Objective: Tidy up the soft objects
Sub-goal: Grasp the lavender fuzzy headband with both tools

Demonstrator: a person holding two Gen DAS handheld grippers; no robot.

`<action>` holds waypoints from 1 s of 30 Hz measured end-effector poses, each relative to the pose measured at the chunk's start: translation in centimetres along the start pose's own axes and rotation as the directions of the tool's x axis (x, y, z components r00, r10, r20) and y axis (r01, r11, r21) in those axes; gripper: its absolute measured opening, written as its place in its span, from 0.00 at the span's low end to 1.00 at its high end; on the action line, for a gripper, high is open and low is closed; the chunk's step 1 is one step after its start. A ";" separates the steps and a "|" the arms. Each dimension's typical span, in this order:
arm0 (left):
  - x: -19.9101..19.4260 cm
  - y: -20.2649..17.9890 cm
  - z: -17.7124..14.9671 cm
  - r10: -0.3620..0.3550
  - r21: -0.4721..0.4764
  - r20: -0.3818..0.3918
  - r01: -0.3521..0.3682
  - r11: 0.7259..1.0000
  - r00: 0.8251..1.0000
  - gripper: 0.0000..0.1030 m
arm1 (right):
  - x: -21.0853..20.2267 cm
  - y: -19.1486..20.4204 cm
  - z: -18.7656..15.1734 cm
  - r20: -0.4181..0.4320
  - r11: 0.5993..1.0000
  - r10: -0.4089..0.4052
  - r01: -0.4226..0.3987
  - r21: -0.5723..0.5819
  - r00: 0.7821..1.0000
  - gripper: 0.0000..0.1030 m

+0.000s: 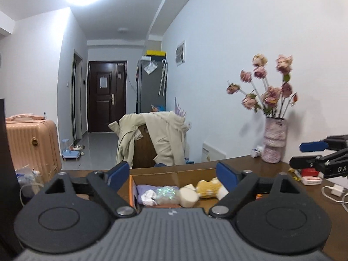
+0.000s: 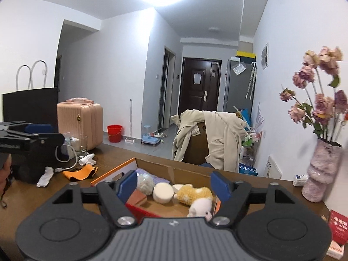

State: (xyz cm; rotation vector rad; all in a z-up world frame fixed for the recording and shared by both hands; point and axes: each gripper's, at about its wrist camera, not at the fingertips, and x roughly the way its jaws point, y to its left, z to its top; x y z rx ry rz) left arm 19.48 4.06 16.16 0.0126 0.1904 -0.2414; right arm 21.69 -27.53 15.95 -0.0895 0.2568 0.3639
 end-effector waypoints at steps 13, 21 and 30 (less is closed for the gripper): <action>-5.2 -2.9 -8.7 -0.038 -0.091 -0.181 0.022 0.996 0.983 0.95 | -6.0 3.2 -11.0 -0.099 0.983 0.116 -0.100 0.155 0.988 0.71; 0.0 -3.9 -12.2 -0.088 -0.121 -0.297 0.053 0.991 0.951 0.97 | -3.7 3.2 -14.7 -0.173 0.956 0.146 -0.094 0.279 0.974 0.65; 7.2 -3.5 -14.9 -0.175 -0.212 -0.400 0.095 0.973 0.900 0.76 | 2.5 2.5 -15.9 -0.192 0.909 0.222 -0.132 0.395 0.956 0.45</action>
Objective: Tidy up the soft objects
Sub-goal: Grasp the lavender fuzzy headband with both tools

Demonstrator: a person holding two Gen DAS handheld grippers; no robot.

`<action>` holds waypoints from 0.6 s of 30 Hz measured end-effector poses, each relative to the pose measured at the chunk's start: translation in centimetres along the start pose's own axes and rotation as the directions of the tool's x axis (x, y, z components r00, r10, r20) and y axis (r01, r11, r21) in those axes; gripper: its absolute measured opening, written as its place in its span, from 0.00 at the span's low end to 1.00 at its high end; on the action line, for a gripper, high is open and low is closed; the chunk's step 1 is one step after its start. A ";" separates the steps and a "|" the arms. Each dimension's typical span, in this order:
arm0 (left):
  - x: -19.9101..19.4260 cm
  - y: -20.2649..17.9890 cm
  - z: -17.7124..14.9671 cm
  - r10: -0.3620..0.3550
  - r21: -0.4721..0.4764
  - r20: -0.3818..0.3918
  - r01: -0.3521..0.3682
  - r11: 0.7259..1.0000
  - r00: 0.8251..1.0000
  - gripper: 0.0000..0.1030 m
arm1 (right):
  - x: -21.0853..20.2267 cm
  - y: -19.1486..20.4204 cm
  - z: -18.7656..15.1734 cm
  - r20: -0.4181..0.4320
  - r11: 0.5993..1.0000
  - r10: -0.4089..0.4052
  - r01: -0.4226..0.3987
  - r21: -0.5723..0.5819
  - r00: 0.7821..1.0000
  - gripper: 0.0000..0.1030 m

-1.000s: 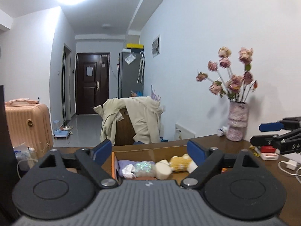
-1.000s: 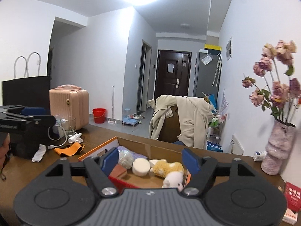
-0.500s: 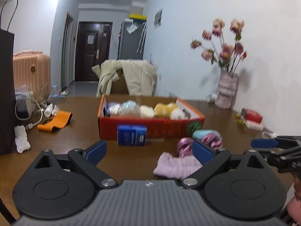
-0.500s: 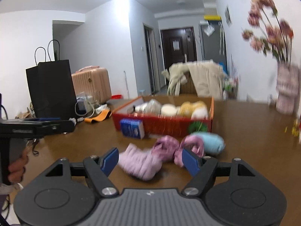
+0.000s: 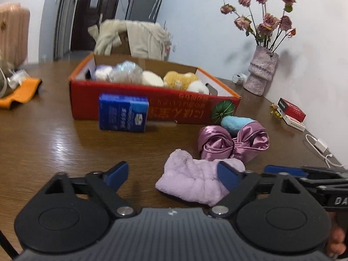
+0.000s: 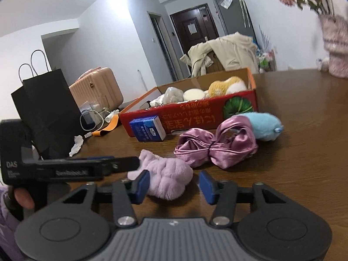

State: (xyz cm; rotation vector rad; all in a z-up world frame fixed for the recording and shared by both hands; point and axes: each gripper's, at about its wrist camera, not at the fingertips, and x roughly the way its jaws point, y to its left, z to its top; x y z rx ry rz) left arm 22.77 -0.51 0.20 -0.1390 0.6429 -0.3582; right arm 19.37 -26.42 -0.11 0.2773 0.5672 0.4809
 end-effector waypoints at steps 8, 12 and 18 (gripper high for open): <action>2.8 2.4 0.7 -0.072 -0.145 -0.036 0.067 0.987 0.997 0.47 | 4.9 -1.6 1.3 -0.054 0.998 0.030 -0.026 0.061 0.998 0.31; 2.8 3.3 0.7 -0.105 -0.196 -0.029 0.097 0.976 0.994 0.48 | 6.1 -1.5 1.2 -0.066 0.999 0.022 -0.019 0.048 0.998 0.31; 3.0 3.1 0.5 -0.185 -0.206 -0.045 0.172 0.963 0.982 0.38 | 6.2 -1.6 1.1 -0.070 0.998 0.028 -0.024 0.061 0.997 0.26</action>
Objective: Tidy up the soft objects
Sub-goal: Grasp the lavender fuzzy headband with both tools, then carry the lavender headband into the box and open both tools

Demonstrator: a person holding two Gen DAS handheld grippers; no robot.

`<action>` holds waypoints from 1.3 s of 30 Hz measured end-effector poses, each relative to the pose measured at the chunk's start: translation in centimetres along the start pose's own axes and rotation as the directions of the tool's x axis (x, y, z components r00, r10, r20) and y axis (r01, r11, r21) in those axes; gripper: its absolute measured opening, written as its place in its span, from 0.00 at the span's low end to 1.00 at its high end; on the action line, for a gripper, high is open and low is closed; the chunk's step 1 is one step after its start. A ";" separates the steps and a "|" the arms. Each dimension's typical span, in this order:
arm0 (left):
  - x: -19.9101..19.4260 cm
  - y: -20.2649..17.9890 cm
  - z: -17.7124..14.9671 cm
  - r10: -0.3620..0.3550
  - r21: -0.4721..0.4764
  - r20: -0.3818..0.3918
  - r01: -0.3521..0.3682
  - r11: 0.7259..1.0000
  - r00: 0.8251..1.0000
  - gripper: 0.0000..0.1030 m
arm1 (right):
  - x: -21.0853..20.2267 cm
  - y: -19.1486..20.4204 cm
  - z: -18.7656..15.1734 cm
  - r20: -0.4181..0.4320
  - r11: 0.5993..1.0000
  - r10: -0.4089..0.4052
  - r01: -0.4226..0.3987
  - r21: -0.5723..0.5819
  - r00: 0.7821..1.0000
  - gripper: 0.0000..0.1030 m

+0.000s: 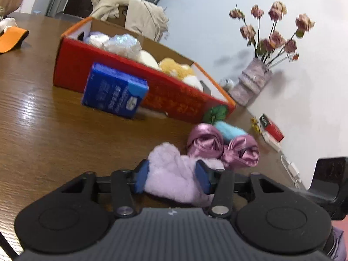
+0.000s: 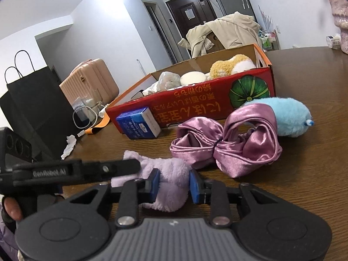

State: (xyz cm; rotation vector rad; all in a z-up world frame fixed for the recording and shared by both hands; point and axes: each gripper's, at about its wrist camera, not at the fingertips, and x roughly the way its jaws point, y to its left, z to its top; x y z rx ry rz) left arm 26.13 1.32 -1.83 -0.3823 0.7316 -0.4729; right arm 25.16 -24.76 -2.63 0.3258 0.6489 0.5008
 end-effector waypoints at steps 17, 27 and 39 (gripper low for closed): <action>-10.0 -6.0 -2.8 -0.031 0.086 0.167 0.016 0.996 0.985 0.20 | -9.0 6.1 -1.3 0.122 0.986 0.004 0.017 -0.169 0.992 0.23; -7.9 -7.3 4.0 -0.105 0.128 0.194 0.081 0.988 0.975 0.20 | -9.0 5.3 5.5 0.191 0.968 -0.001 0.049 -0.246 0.981 0.23; 10.7 -1.4 17.7 0.064 0.074 -0.029 -0.062 0.995 0.998 0.21 | 8.4 -0.4 19.3 -0.004 0.903 -0.184 0.167 -0.395 0.983 0.23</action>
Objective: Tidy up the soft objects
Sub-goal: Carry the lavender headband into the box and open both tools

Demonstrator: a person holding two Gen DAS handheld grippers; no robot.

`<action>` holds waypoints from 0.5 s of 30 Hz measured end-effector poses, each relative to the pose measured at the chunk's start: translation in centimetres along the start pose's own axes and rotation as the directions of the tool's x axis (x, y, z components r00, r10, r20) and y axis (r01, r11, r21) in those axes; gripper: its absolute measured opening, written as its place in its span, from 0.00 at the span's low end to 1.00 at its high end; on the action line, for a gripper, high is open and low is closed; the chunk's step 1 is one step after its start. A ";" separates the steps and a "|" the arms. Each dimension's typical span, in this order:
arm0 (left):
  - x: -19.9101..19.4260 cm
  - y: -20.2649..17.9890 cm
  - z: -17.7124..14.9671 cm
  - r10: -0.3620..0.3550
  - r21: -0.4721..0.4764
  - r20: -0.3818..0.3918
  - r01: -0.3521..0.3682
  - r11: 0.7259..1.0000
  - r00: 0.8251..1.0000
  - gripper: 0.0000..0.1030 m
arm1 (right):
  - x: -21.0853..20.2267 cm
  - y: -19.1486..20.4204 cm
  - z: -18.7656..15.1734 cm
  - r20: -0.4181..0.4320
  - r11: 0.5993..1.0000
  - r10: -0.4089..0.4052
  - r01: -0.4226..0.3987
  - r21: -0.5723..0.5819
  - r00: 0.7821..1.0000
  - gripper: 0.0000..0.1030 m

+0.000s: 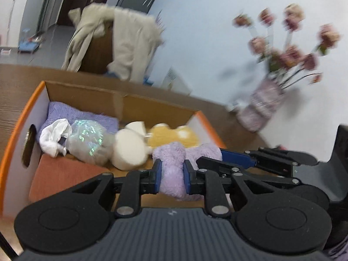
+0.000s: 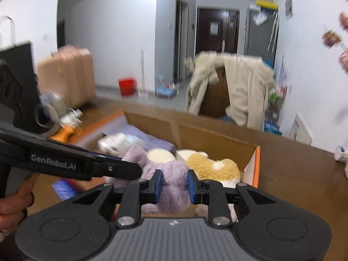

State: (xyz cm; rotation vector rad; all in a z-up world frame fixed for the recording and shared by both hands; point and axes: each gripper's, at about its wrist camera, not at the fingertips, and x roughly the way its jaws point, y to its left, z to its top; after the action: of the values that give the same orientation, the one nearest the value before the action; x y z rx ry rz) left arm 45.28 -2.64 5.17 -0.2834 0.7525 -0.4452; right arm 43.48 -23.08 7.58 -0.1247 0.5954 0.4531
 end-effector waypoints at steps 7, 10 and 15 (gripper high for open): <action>1.8 1.3 0.0 -0.015 0.036 0.005 0.015 0.999 1.000 0.40 | 7.2 -0.6 -0.2 -0.156 0.995 -0.089 0.082 -0.047 0.984 0.26; 0.4 1.2 0.1 -0.005 0.048 0.037 0.004 0.999 0.999 0.41 | 7.1 0.3 -0.7 -0.145 0.992 -0.113 0.104 -0.072 0.983 0.30; -4.0 -0.1 0.6 0.021 0.096 0.120 -0.032 0.995 0.993 0.46 | 3.1 0.4 0.1 -0.079 0.994 -0.100 0.095 -0.057 0.992 0.43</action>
State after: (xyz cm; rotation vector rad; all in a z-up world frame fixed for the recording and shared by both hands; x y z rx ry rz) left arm 43.09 -0.73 8.04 -0.2065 0.6154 -0.4347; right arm 45.62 -21.50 5.92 -0.2230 0.6546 0.3703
